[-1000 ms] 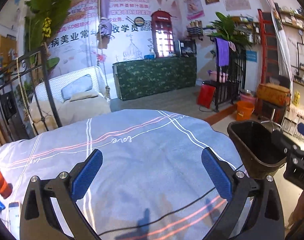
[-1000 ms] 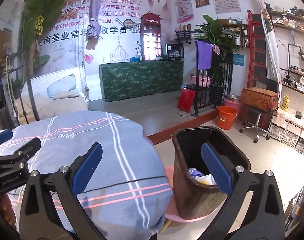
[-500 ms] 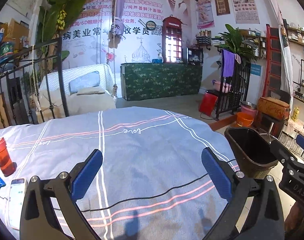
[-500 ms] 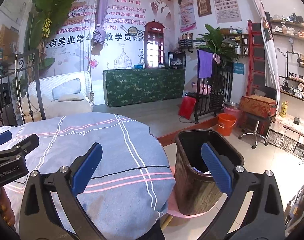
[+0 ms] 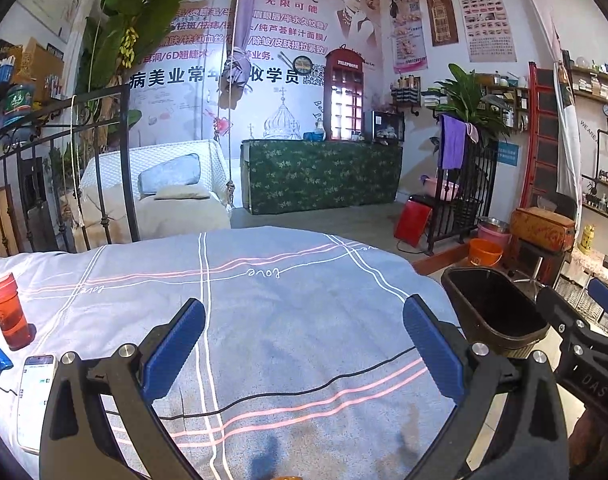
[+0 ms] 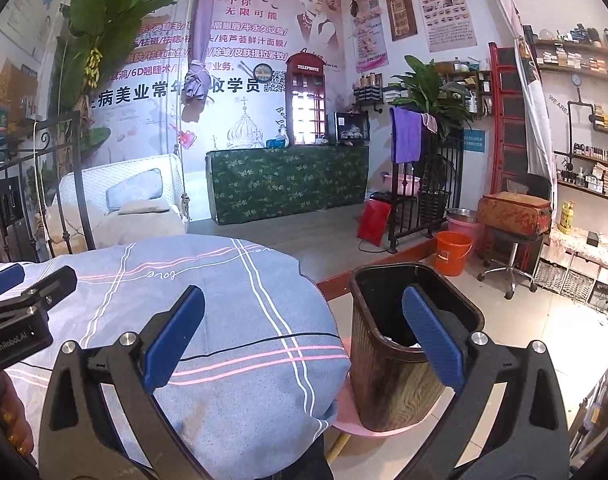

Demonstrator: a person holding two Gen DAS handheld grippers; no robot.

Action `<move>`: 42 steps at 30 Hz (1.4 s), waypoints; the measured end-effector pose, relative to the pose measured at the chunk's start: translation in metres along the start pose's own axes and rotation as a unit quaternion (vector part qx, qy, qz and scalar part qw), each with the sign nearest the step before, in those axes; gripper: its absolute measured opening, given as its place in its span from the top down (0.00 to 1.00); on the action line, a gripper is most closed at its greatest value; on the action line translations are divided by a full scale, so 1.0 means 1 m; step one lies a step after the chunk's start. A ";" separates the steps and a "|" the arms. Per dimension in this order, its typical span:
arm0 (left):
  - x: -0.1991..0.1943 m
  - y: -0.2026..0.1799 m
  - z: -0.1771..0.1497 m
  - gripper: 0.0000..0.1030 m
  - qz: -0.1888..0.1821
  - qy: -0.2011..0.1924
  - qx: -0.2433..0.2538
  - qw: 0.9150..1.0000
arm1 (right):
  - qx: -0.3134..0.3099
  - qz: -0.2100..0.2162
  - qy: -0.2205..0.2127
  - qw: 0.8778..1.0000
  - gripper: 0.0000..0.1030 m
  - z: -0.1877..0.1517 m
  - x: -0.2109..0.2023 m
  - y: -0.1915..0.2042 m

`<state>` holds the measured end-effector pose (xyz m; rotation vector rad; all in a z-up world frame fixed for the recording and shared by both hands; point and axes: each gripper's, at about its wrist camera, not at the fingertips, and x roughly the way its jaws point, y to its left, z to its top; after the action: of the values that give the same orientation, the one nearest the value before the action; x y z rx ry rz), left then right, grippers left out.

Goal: Collect trash

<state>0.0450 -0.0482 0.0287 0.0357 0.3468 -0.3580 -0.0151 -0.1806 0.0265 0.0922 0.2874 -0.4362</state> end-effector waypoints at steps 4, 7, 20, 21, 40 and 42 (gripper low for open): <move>-0.002 0.000 -0.003 0.05 0.000 -0.001 -0.002 1.000 | -0.001 0.000 0.001 1.000 0.05 0.001 0.002 -0.001; -0.002 0.001 -0.003 0.05 0.000 0.000 -0.003 1.000 | -0.001 0.001 0.002 1.000 0.05 0.001 0.002 -0.002; -0.002 0.002 -0.003 0.05 0.001 0.000 -0.002 1.000 | -0.002 0.000 0.006 1.000 0.05 -0.002 0.006 -0.001; -0.002 0.002 -0.003 0.05 0.001 -0.001 -0.002 1.000 | -0.002 0.000 0.006 1.000 0.05 -0.002 0.006 0.000; -0.003 -0.003 -0.008 0.05 -0.002 0.004 -0.006 1.000 | -0.003 0.000 0.007 1.000 0.05 -0.005 0.008 0.002; -0.004 -0.003 -0.009 0.05 -0.003 0.005 -0.006 1.000 | -0.003 0.000 0.007 1.000 0.05 -0.006 0.009 0.002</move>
<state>0.0378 -0.0489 0.0215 0.0252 0.3580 -0.3618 -0.0078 -0.1811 0.0187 0.0884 0.3025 -0.4354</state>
